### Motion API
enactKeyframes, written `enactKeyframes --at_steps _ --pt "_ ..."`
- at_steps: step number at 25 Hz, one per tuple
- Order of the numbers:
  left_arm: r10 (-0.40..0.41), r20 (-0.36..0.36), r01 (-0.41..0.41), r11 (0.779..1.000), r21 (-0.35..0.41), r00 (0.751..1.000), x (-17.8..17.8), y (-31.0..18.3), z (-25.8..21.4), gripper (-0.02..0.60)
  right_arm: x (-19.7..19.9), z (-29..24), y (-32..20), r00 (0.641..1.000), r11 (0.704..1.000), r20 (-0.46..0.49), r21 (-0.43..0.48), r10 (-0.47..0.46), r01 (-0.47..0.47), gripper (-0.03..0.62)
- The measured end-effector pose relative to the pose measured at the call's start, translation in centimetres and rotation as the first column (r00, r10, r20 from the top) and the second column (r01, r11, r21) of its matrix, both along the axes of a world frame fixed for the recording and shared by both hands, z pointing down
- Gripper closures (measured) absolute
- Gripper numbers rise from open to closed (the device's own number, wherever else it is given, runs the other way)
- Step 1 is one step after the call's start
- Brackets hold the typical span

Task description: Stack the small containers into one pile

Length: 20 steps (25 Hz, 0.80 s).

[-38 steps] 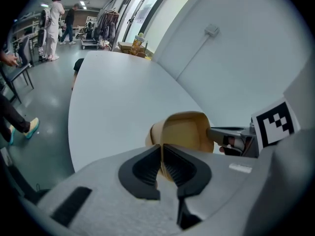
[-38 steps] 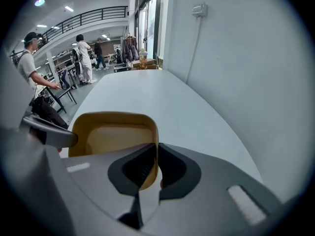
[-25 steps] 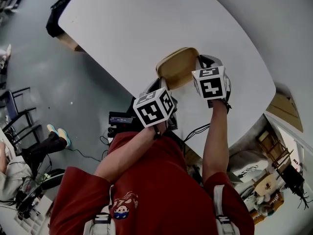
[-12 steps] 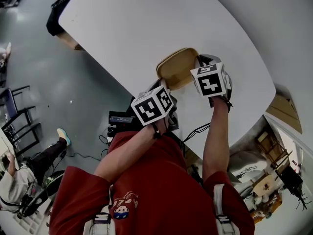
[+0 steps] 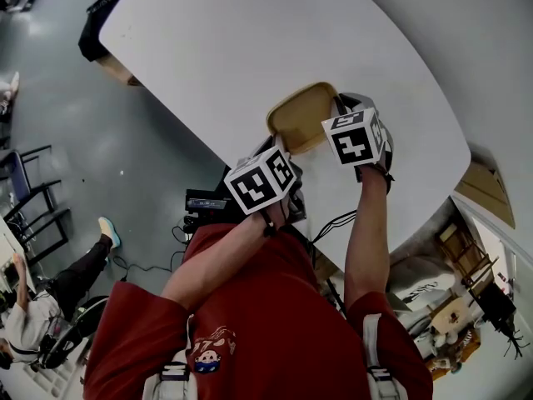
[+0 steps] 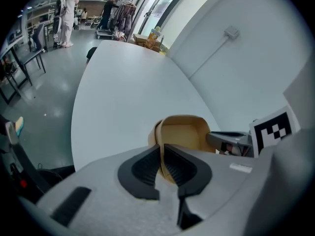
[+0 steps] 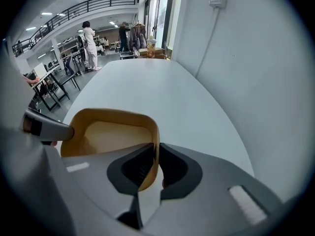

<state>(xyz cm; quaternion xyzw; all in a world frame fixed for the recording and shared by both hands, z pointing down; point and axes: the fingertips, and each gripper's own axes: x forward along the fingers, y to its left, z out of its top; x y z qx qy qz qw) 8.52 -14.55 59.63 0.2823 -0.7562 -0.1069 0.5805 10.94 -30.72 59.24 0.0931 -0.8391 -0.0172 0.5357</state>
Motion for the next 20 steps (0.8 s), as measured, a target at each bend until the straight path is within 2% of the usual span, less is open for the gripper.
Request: enactKeyframes --at_steps 5,14,16,18,20 --pt "0.017 0.023 -0.017 1.000 -0.007 1.000 -0.2 -0.2 -0.1 0.526 0.0 0.7 0.3 1.000 1.000 -0.006 -0.005 -0.016 0.016 0.520" --pt "0.050 0.079 -0.048 0.998 -0.028 0.996 -0.5 -0.4 -0.4 0.460 0.3 1.8 0.6 0.999 1.000 -0.023 -0.022 -0.022 0.022 0.505" --pt "0.062 0.097 -0.059 0.997 -0.040 0.993 -0.6 -0.2 -0.6 0.433 0.4 1.9 0.8 0.999 0.999 -0.025 -0.028 -0.023 0.022 0.502" --pt "0.073 0.107 -0.068 0.996 -0.052 0.992 -0.8 -0.1 -0.5 0.379 0.4 1.9 0.8 0.999 0.999 -0.026 -0.030 -0.022 0.021 0.500" --pt "0.077 0.109 -0.071 0.996 -0.062 0.991 -1.0 -0.1 -0.1 0.370 0.5 2.0 0.7 0.999 0.999 -0.025 -0.032 -0.019 0.019 0.500"
